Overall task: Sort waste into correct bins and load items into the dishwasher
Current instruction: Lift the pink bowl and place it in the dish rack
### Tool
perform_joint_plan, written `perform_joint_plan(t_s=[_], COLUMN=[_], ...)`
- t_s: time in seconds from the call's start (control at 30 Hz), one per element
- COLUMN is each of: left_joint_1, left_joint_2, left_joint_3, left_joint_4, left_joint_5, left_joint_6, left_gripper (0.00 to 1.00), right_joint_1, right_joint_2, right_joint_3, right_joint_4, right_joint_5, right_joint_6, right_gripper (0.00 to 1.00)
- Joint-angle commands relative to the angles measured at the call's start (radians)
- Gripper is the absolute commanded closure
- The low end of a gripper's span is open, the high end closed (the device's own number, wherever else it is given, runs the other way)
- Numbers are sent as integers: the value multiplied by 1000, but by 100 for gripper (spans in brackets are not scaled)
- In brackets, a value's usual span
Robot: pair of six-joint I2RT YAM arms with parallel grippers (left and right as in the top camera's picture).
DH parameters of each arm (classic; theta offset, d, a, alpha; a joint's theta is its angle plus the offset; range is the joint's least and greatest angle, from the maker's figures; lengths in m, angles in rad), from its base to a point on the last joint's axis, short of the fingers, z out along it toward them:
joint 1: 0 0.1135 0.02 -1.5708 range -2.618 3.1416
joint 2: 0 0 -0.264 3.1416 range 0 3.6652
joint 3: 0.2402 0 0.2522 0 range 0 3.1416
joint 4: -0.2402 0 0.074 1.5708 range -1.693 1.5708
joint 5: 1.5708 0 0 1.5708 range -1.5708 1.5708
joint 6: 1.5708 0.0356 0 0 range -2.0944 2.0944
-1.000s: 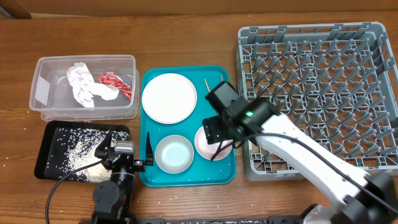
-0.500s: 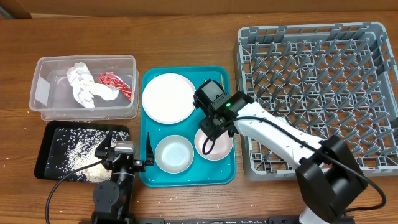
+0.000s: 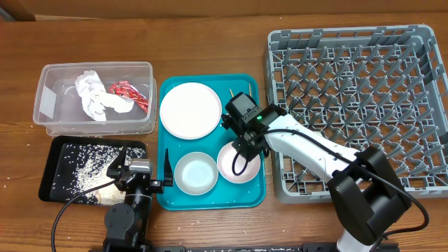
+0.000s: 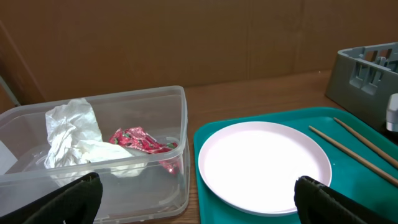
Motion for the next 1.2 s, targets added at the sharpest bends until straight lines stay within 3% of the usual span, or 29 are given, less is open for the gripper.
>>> perform_joint_plan(t_s=[0.0,0.27,0.4,0.57,0.77,0.93,1.17], left_joint_1=[6,6,6,6,6,6,6], left_joint_2=[-11,-11,-11,-11,-11,-11,-11], left_joint_3=[-4,-4,-4,-4,-4,-4,-4], left_joint_4=[3,3,3,3,3,3,3], left_joint_5=[9,9,9,9,9,9,9], left_joint_6=[19,19,19,19,19,19,19], left_gripper=[0,0,0,0,0,0,0], right_joint_1=[-8,-9,-20,-104,-391,-581,-644], right_joint_2=[3,0,-40,-160,-196,-143,-16], right_joint_3=[8,226,447,507,497,467,467], right_joint_4=[-34,-253,-348,-396,-509,-529,-571], right_joint_5=[34,108,147,493,739,888,1046], right_joint_6=[4,99,328,751,958,998,952], right_gripper=[96,96,96,96,96,96,96])
